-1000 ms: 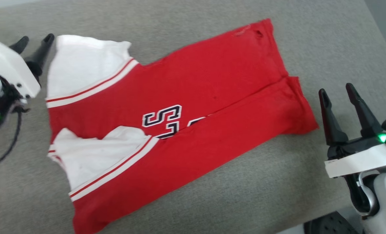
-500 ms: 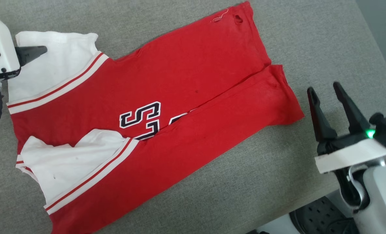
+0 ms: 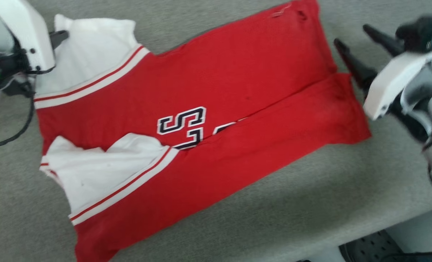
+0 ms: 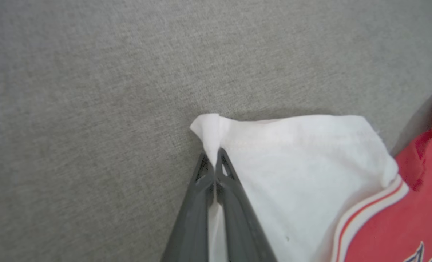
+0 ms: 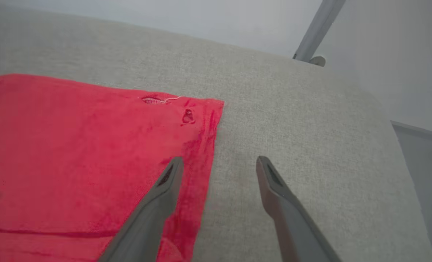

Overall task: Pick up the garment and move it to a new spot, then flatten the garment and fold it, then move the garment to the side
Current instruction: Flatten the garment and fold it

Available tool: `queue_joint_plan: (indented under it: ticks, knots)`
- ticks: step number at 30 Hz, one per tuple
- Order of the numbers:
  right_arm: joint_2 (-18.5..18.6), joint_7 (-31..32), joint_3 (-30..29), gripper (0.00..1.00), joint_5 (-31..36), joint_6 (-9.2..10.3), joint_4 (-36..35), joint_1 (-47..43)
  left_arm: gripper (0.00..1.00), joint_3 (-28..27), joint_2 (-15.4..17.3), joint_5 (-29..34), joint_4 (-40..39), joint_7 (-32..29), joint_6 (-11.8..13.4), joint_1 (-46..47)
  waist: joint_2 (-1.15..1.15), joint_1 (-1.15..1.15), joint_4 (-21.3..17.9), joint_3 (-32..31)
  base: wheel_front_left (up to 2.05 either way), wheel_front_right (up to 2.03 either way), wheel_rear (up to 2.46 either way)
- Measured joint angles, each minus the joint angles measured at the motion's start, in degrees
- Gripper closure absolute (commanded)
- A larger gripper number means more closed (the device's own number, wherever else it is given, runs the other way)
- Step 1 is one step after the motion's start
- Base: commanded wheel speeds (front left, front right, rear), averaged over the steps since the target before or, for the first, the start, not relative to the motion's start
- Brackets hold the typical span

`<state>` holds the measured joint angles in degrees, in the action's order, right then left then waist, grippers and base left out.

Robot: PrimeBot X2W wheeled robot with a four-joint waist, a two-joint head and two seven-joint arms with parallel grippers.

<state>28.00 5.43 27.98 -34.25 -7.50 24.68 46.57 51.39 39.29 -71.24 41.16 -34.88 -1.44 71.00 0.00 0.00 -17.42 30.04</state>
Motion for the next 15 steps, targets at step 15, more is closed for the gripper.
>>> queue_joint_plan:
  ticks: [15]
  knots:
    - [1.7, 18.2, 9.9, 0.00, -14.2, 0.00, 18.4, 19.1, 1.00, 0.5, -7.9, 0.7, 0.1, 6.0, -4.5, 2.2, 0.00, 0.00, 9.3, 3.4, 0.00, 0.00, 0.00]
